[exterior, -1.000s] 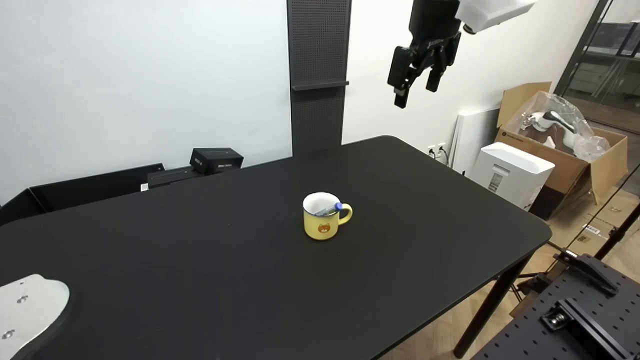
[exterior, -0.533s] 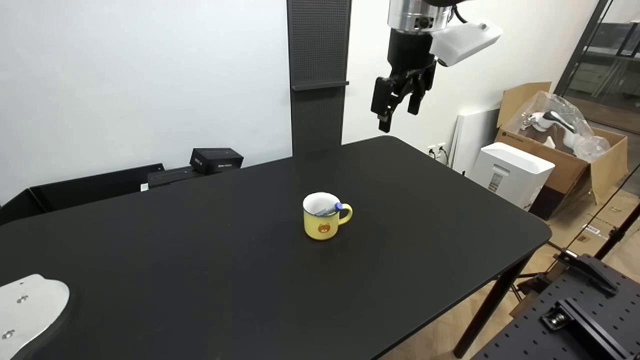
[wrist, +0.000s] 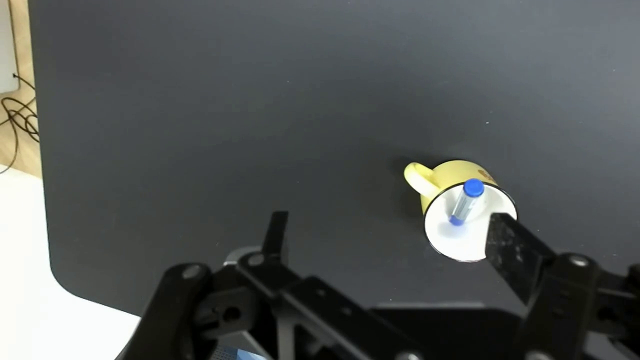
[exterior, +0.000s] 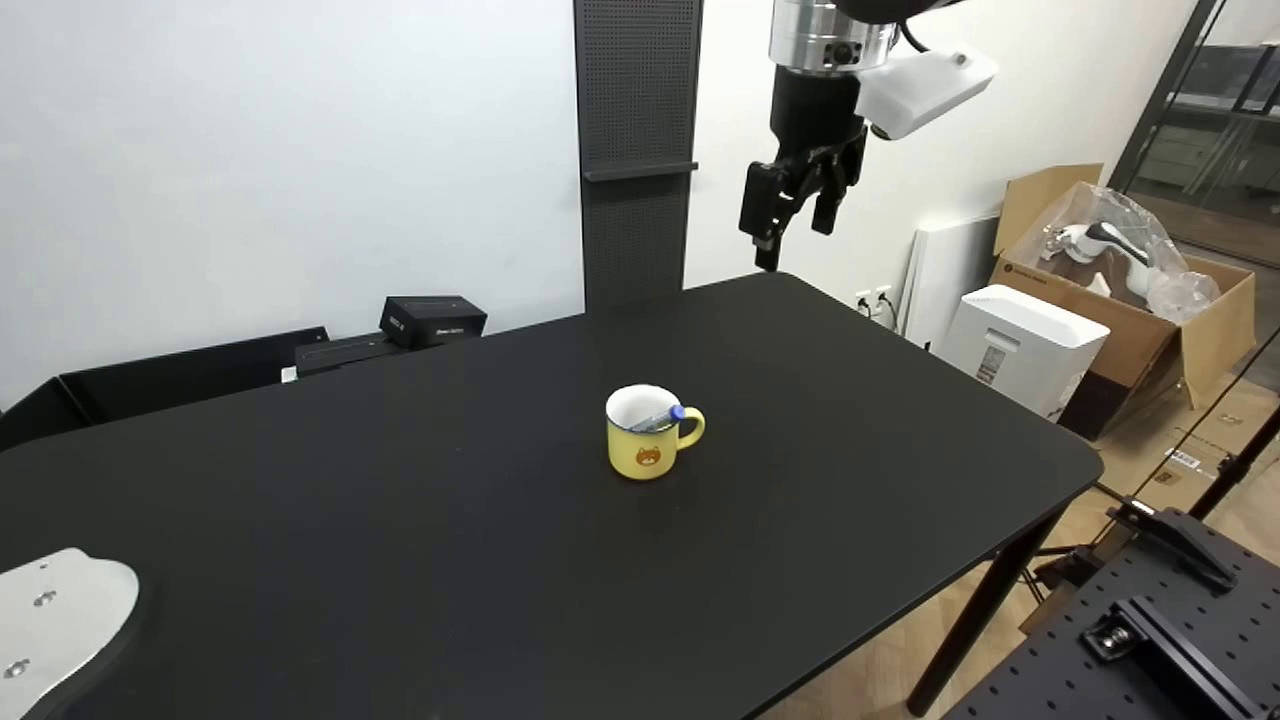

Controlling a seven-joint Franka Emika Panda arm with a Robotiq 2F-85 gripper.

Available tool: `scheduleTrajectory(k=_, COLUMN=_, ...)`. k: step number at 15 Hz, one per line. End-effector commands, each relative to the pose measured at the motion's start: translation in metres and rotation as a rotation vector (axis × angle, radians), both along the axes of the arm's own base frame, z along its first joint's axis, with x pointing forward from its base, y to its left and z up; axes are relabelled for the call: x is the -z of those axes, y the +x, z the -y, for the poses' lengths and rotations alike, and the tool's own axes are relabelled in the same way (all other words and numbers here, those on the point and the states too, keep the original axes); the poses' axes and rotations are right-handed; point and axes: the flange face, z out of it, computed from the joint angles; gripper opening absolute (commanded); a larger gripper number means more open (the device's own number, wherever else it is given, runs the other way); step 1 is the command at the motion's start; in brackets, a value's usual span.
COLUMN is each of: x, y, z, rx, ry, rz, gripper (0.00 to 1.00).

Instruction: Remove the marker from the mug and put it on the table

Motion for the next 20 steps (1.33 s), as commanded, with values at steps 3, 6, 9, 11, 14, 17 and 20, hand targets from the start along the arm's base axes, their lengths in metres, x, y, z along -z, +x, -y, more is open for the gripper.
scheduleTrajectory(k=3, x=0.028, y=0.017, z=-0.021, rx=-0.078, ry=-0.065, rz=-0.034, gripper=1.00)
scheduleTrajectory(k=6, x=0.056, y=0.026, z=-0.037, rx=-0.132, ry=-0.083, rz=-0.071, gripper=1.00)
scheduleTrajectory(k=9, x=0.086, y=0.039, z=-0.055, rx=-0.205, ry=-0.087, rz=-0.105, gripper=1.00)
scheduleTrajectory(k=11, x=0.102, y=0.049, z=-0.070, rx=-0.237, ry=-0.071, rz=-0.109, gripper=1.00)
scheduleTrajectory(k=14, x=0.117, y=0.060, z=-0.093, rx=-0.212, ry=-0.004, rz=-0.106, gripper=1.00)
scheduleTrajectory(k=17, x=0.130, y=0.065, z=-0.105, rx=-0.191, ry=0.036, rz=-0.137, gripper=1.00)
scheduleTrajectory(k=20, x=0.141, y=0.069, z=-0.101, rx=-0.163, ry=0.049, rz=-0.158, gripper=1.00)
